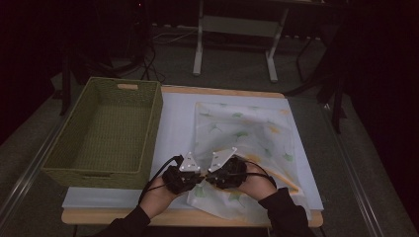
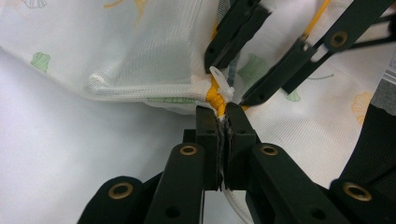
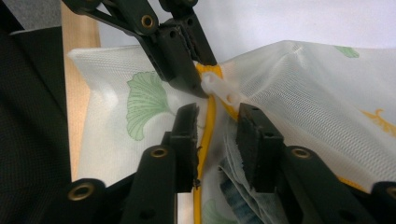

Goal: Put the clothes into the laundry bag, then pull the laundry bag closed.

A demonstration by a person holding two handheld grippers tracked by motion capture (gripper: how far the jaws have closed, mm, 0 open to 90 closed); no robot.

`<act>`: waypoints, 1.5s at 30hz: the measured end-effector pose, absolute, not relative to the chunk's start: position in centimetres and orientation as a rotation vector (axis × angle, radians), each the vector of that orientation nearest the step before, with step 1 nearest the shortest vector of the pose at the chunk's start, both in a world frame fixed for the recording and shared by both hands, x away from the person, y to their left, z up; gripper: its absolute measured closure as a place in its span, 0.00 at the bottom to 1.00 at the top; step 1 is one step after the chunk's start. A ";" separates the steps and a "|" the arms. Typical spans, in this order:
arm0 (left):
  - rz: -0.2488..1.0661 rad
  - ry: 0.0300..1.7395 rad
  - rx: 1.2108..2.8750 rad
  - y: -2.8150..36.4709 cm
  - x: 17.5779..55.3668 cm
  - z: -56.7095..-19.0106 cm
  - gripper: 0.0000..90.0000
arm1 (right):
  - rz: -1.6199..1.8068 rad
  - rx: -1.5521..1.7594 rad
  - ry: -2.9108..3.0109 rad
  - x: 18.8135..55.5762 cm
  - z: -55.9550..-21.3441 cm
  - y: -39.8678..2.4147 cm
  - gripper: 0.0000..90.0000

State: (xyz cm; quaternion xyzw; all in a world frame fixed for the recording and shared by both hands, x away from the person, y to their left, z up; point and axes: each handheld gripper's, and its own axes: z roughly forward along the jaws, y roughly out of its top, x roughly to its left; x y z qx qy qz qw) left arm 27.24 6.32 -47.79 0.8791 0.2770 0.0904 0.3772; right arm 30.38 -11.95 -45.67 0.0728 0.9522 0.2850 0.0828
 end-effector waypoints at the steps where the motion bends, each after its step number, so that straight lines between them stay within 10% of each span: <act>1: 0.232 0.708 2.244 6.3 27.2 -47.8 0.97 | 0.847 0.222 2.847 30.4 -45.8 -11.9 0.75; 34: 0.239 0.721 2.286 6.1 27.4 -48.1 0.97 | 0.938 0.133 2.857 29.6 -44.6 -12.6 0.98; 45: 0.244 0.730 2.280 6.2 27.4 -47.9 0.97 | 0.850 0.184 2.882 29.9 -45.9 -11.9 0.91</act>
